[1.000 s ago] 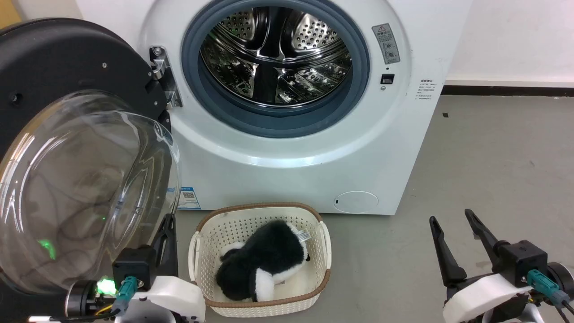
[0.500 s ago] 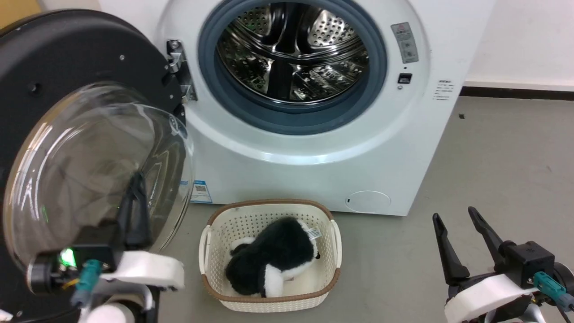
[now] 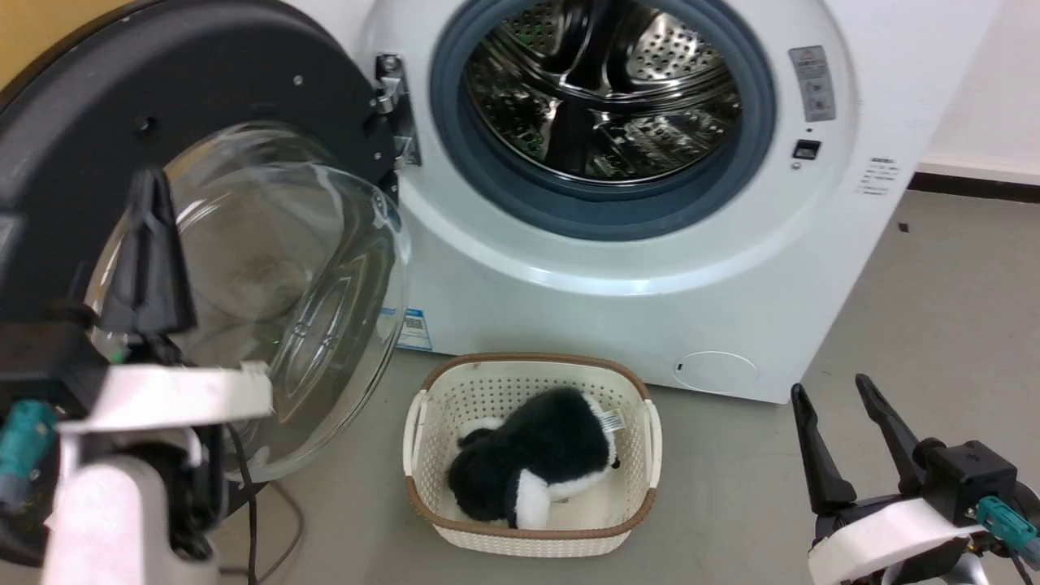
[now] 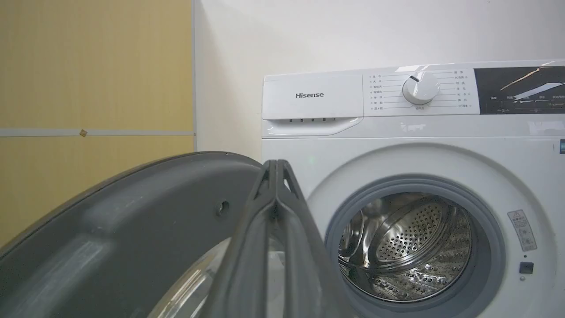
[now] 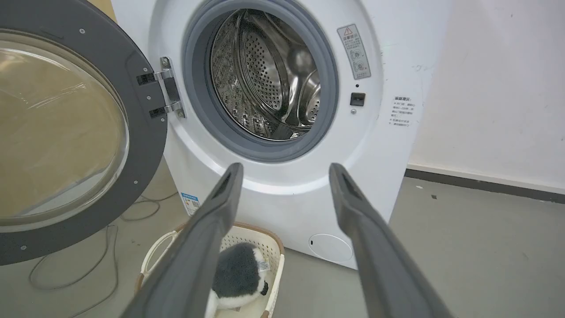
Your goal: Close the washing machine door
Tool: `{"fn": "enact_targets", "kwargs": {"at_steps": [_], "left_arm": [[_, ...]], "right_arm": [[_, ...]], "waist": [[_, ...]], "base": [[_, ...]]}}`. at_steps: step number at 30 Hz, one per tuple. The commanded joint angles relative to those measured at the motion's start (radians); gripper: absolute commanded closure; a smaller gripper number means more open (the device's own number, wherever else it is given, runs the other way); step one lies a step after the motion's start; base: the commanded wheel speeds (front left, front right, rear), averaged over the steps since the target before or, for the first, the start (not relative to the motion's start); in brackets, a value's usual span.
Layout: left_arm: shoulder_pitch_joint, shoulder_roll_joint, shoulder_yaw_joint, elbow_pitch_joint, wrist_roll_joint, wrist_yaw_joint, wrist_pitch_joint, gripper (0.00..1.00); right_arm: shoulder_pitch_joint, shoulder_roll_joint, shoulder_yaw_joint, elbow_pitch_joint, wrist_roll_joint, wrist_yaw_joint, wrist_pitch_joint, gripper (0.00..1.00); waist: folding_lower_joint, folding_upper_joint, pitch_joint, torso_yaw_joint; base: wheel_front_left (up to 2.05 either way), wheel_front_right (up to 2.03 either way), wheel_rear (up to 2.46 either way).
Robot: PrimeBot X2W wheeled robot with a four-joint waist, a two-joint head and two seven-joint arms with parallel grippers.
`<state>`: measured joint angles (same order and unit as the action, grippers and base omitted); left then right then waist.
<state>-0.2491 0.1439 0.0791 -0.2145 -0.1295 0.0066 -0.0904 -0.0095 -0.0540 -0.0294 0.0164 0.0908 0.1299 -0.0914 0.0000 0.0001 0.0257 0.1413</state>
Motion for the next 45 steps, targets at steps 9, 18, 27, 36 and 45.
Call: {"fn": "enact_targets", "kwargs": {"at_steps": [9, 18, 27, 36, 45], "left_arm": [[-0.204, 0.090, 0.109, 0.131, -0.147, -0.039, -0.016, 1.00], [-0.296, 0.150, 0.197, 0.246, -0.235, -0.034, -0.005, 1.00], [-0.334, 0.203, 0.333, 0.425, -0.396, -0.019, 0.093, 1.00], [-0.296, 0.227, 0.429, 0.537, -0.642, -0.077, 0.350, 1.00], [-0.163, 0.204, 0.399, 0.482, -0.820, -0.103, 0.538, 1.00]], "right_arm": [[-0.001, 0.002, -0.017, 0.014, 0.033, 0.000, -0.033, 0.00], [0.003, 0.002, -0.024, 0.025, 0.050, 0.000, -0.050, 0.00], [-0.004, 0.002, -0.032, 0.031, 0.065, 0.000, -0.069, 0.00], [-0.001, 0.003, -0.043, 0.039, 0.075, 0.001, -0.087, 0.00], [-0.017, 0.003, -0.046, 0.044, 0.080, 0.001, -0.106, 0.00]], "waist": [[0.0000, -0.0001, 0.013, 0.075], [0.0000, -0.0001, 0.018, 0.117], [0.0000, -0.0001, 0.034, 0.151], [0.0000, -0.0001, 0.047, 0.185], [0.0000, -0.0001, 0.062, 0.223]], "base": [[0.00, 0.00, 0.00], [0.00, 0.00, 0.00], [0.00, 0.00, 0.00], [0.00, 0.00, 0.00], [0.00, 0.00, 0.00]]}}
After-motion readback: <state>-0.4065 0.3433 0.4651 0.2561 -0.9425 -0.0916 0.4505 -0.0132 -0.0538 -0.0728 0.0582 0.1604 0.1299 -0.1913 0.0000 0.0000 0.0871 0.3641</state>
